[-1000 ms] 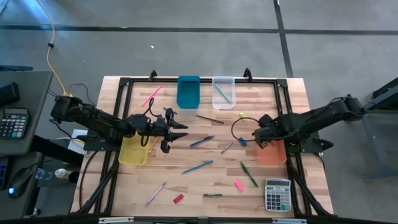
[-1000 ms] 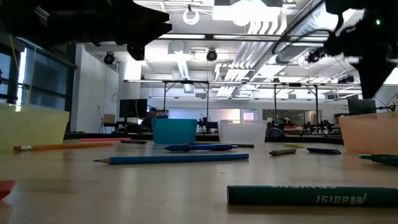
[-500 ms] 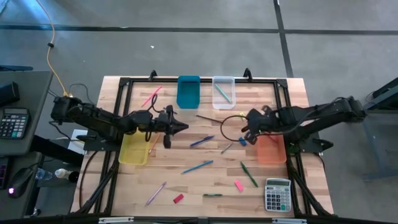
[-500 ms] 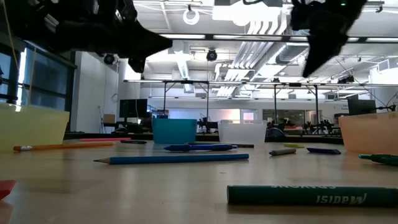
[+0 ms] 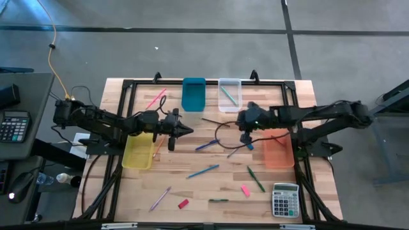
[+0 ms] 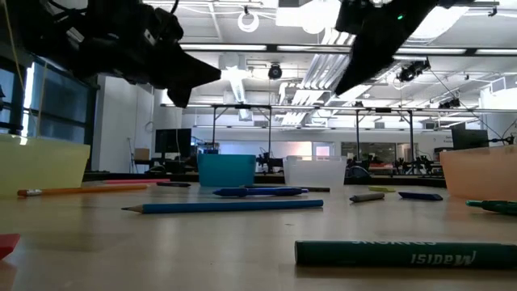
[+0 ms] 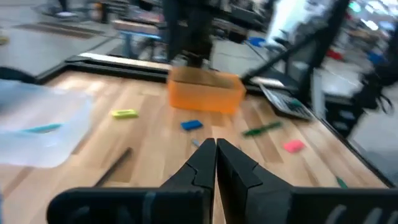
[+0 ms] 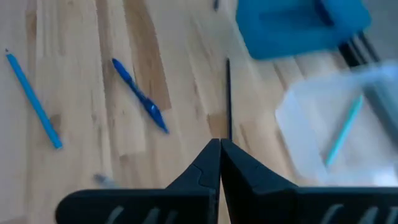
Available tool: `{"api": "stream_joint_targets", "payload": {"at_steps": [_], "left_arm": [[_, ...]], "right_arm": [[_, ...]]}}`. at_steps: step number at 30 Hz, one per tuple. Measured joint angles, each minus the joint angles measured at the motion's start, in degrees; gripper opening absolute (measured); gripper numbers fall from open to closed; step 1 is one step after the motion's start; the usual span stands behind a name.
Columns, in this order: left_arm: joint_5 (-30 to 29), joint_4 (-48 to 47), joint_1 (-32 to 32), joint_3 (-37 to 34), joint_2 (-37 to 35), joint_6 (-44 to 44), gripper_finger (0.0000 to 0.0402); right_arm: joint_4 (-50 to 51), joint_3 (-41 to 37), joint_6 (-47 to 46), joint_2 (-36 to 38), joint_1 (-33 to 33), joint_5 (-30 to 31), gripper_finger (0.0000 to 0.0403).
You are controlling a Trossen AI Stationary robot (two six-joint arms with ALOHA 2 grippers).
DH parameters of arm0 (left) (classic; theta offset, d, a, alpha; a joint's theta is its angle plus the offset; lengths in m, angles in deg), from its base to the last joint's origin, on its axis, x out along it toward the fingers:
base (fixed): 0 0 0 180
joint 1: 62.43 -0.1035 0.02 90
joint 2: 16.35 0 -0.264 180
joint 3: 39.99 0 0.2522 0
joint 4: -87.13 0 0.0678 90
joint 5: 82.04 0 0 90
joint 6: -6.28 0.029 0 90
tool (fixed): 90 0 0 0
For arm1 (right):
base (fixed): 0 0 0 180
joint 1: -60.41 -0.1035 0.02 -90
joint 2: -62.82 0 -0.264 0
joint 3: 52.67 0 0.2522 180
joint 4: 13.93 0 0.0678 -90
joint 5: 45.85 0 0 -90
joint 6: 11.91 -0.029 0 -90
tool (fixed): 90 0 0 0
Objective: Sort crayons/erasers/pens/pencils in bins
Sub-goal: Put the yellow eraser into the yellow bin
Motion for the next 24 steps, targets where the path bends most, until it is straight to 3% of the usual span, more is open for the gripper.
{"api": "stream_joint_targets", "payload": {"at_steps": [4, 9, 18, 24], "left_arm": [[0.8, 0.1, 0.3, 0.0, 0.0, 2.6, 0.0001], [-2.5, 0.0, 1.7, 0.0, 0.0, 5.9, 0.0000], [-2.8, -0.6, 5.8, 0.0, 0.0, 7.1, 0.0000], [-2.9, -1.3, 7.5, 0.0, 0.0, 6.6, 0.0000]], "right_arm": [[-6.7, 0.0, 5.2, -5.8, 1.5, -6.8, 0.0000], [-11.6, 0.0, 8.5, -11.3, 0.2, -7.2, 0.0000], [-4.7, -0.1, 6.8, -9.4, -5.6, -8.6, 0.0000], [-0.9, -0.1, 3.7, -9.5, -6.1, -8.6, 0.0000]]}}
